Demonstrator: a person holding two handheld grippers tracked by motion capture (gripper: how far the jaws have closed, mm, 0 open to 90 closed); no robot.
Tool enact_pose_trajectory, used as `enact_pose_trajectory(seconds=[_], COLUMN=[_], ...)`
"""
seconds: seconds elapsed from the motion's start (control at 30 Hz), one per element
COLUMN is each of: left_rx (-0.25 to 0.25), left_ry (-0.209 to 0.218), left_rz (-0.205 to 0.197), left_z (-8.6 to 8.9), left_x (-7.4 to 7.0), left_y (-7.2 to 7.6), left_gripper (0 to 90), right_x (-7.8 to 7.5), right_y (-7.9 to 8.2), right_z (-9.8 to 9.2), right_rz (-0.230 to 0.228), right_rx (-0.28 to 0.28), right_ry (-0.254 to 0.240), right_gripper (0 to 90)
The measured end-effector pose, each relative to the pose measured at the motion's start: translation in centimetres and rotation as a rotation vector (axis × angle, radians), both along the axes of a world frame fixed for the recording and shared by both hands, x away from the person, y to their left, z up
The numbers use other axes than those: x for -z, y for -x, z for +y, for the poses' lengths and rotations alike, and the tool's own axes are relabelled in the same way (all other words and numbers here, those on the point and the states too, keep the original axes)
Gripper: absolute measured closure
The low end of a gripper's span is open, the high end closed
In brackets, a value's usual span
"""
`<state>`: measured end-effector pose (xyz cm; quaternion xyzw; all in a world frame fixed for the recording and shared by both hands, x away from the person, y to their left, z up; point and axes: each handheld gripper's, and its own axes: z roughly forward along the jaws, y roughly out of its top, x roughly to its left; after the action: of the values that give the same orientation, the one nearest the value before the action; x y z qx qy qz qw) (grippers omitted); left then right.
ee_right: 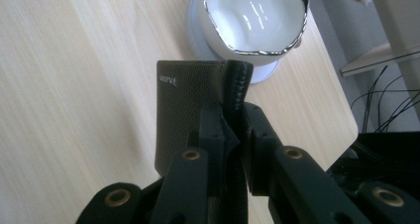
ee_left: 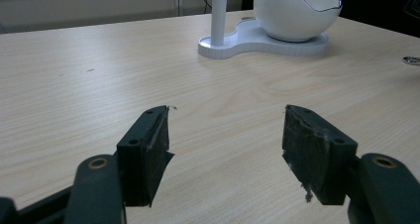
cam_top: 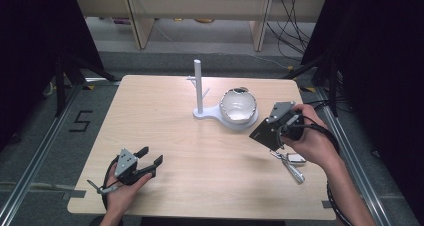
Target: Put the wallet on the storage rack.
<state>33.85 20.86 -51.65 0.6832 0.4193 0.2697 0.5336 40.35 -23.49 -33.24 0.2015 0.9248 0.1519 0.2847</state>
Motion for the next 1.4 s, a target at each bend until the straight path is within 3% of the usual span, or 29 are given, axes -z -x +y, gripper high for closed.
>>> enact_pose_trajectory(seconds=[0.1,1.4], left_rx=[0.001,-0.004], left_ry=[0.0,0.012], left_rz=[-0.001,-0.008], left_z=[0.0,0.3], left_x=[0.0,0.1], left_y=[0.0,0.2], left_gripper=[34.3,34.3], right_x=[-0.2,-2.2], right_y=[-0.4,-4.0], right_z=[0.2,2.8], right_rz=[-0.011,-0.093], right_rx=[-0.025,-0.056], right_ry=[0.009,0.01], right_gripper=[82.0,81.9])
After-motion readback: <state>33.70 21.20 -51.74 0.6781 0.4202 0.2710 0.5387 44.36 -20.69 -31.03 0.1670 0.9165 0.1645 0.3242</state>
